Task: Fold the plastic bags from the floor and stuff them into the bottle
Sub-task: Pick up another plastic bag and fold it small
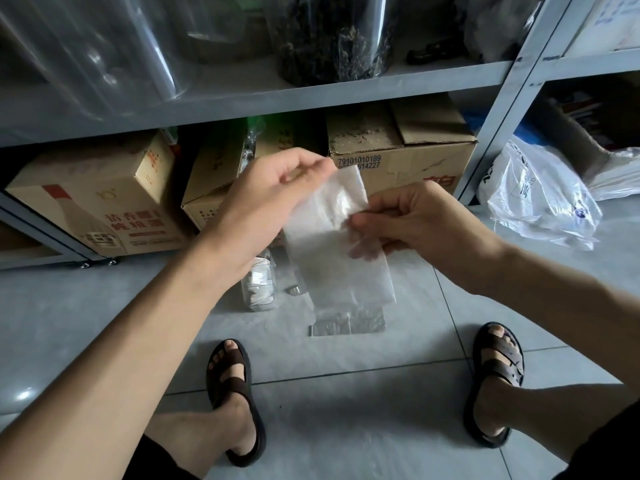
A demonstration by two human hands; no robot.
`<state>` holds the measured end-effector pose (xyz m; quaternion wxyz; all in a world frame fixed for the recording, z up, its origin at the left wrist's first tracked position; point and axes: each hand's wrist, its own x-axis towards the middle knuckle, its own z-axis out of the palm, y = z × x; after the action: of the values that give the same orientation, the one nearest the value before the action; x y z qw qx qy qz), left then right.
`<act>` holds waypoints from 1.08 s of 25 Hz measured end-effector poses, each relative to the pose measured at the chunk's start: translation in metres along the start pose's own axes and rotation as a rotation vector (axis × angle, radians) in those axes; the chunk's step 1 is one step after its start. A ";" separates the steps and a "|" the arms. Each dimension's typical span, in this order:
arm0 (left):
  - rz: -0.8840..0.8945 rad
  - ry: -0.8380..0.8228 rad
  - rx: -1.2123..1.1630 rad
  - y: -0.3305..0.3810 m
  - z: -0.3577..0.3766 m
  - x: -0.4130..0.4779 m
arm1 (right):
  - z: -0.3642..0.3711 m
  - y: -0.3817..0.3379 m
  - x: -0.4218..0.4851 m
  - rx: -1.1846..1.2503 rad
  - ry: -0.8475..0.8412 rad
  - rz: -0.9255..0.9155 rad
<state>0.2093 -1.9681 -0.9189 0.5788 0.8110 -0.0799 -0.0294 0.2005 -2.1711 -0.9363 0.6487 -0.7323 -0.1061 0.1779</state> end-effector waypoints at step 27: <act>-0.410 -0.175 -0.288 -0.009 0.017 -0.007 | -0.014 0.003 0.003 0.208 0.389 0.053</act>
<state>0.2013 -1.9799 -0.9334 0.6611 0.7139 0.0412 -0.2272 0.2090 -2.1830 -0.9380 0.7243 -0.6843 0.0592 0.0604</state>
